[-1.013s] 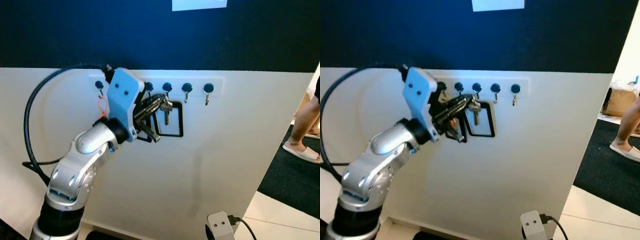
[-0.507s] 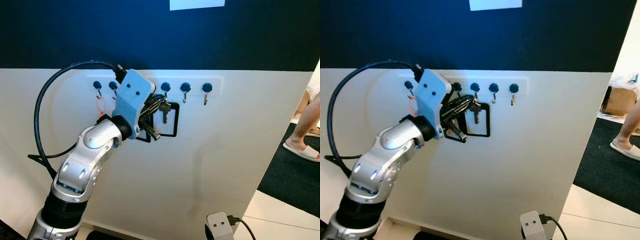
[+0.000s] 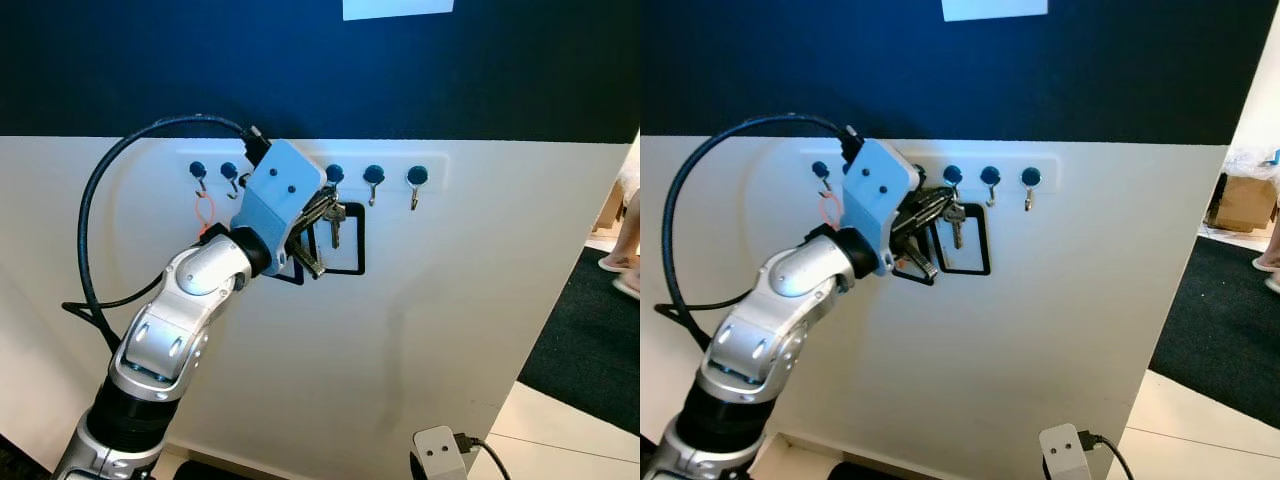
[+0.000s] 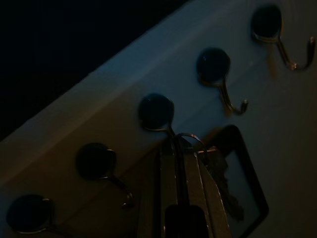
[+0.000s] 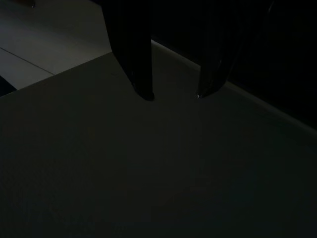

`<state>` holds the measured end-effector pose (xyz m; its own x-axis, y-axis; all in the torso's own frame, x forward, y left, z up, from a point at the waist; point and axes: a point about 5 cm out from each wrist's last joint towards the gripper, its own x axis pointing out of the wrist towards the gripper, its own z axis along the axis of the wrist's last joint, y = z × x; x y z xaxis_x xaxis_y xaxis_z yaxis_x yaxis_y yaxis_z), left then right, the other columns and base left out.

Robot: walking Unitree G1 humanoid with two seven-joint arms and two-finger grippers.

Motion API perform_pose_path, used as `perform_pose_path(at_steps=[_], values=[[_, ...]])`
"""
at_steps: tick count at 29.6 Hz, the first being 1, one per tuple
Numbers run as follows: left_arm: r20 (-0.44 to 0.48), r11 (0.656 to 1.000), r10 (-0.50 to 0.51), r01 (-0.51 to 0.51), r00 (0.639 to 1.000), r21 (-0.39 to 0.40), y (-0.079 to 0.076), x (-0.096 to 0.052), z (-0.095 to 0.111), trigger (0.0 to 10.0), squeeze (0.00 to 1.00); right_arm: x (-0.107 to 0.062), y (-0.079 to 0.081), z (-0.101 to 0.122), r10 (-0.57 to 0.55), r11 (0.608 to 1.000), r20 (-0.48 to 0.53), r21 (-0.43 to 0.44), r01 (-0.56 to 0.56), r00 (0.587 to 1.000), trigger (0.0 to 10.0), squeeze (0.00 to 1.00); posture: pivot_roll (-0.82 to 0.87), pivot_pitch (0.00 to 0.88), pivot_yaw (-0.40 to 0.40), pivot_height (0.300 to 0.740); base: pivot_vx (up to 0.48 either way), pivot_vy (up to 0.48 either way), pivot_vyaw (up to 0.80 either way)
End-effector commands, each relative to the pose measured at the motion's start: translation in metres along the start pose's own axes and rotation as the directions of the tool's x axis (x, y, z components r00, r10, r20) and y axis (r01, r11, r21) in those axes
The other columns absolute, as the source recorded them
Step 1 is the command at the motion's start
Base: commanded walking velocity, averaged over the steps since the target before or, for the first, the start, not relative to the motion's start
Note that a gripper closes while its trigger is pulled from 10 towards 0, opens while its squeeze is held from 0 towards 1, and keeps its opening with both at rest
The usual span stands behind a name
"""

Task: Hang keys on a hook

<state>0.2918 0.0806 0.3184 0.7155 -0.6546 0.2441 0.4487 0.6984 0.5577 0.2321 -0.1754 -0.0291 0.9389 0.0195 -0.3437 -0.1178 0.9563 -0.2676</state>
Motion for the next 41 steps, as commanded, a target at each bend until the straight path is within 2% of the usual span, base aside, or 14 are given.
perform_pose_path(at_steps=[1,8,14,20,21,22,23,26,27,28,29,30,33,41], values=[[-0.006,0.998,-0.024,0.024,1.0,0.06,-0.003,0.0,0.001,10.0,0.0,-0.001,0.004,-0.003,0.004,1.0,-0.015,0.014,-0.004,1.0,10.0,0.0,0.05,0.088,0.134,0.74,0.0,0.0,0.0],[-0.015,0.989,-0.024,0.026,1.0,0.146,-0.001,-0.001,0.004,10.0,0.0,-0.002,0.004,-0.004,0.0,1.0,-0.016,0.016,0.0,1.0,10.0,0.0,0.05,0.085,0.135,0.74,0.0,0.0,0.0],[-0.122,0.978,-0.041,0.064,0.992,0.198,-0.006,-0.006,-0.021,10.0,0.0,-0.001,0.005,-0.003,0.002,1.0,-0.017,0.016,-0.002,1.0,10.0,0.0,0.05,0.085,0.138,0.74,0.0,0.0,0.0],[-0.166,0.982,-0.068,0.096,0.984,0.164,-0.011,-0.014,-0.032,10.0,0.0,0.0,0.005,-0.002,0.002,1.0,-0.014,0.018,-0.002,1.0,10.0,0.0,0.05,0.085,0.137,0.74,0.0,0.0,0.0],[-0.163,0.988,-0.07,0.091,0.984,0.127,-0.011,-0.015,-0.032,10.0,0.47,0.0,0.005,-0.002,0.003,1.0,-0.015,0.017,-0.003,1.0,10.0,0.0,0.05,0.084,0.136,0.74,0.0,0.0,0.0],[-0.158,0.991,-0.066,0.084,0.985,0.109,-0.011,-0.016,-0.032,10.0,0.47,0.0,0.005,-0.002,0.004,1.0,-0.016,0.015,-0.004,1.0,10.0,0.0,0.05,0.083,0.135,0.74,0.0,0.0,0.0],[-0.149,0.995,-0.06,0.072,0.987,0.071,-0.009,-0.016,-0.031,10.0,1.0,0.0,0.005,-0.002,0.005,1.0,-0.017,0.014,-0.005,1.0,10.0,0.0,0.05,0.082,0.135,0.74,0.0,0.0,0.0],[-0.143,0.997,-0.056,0.064,0.988,0.046,-0.009,-0.017,-0.03,10.0,1.0,0.0,0.005,-0.002,0.005,1.0,-0.017,0.014,-0.005,1.0,10.0,0.0,0.05,0.082,0.135,0.74,0.0,0.0,0.0],[-0.098,0.998,-0.038,0.033,0.994,-0.047,-0.005,-0.017,-0.024,10.0,1.0,0.0,0.004,-0.002,0.006,1.0,-0.018,0.011,-0.005,1.0,10.0,0.0,0.05,0.078,0.135,0.74,0.0,0.0,0.0],[-0.079,0.996,-0.032,0.025,0.996,-0.089,-0.004,-0.017,-0.022,10.0,0.76,0.0,0.004,-0.002,0.006,1.0,-0.017,0.011,-0.005,1.0,10.0,0.0,0.05,0.078,0.135,0.74,0.0,0.0,0.0],[-0.079,0.996,-0.032,0.025,0.996,-0.089,-0.004,-0.017,-0.022,10.0,0.76,0.0,0.004,-0.002,0.006,1.0,-0.017,0.011,-0.005,1.0,10.0,0.0,0.05,0.078,0.135,0.74,0.0,0.0,0.0],[0.0,0.969,-0.015,0.015,1.0,-0.247,0.001,-0.02,-0.013,10.0,0.0,0.0,0.004,-0.002,0.005,1.0,-0.016,0.01,-0.005,1.0,10.0,0.0,0.05,0.077,0.136,0.74,0.0,0.0,0.0],[0.074,0.927,-0.002,0.029,0.997,-0.374,0.007,-0.027,-0.008,10.0,0.0,0.0,0.004,-0.002,0.004,1.0,-0.016,0.01,-0.004,1.0,10.0,0.0,0.05,0.077,0.139,0.74,0.0,0.0,0.0],[0.108,0.857,-0.138,0.174,0.985,-0.485,0.003,-0.062,-0.019,10.0,0.0,-0.003,0.003,-0.006,0.004,1.0,-0.025,0.008,-0.004,1.0,10.0,0.0,0.05,0.083,0.139,0.74,0.0,0.0,0.0]])
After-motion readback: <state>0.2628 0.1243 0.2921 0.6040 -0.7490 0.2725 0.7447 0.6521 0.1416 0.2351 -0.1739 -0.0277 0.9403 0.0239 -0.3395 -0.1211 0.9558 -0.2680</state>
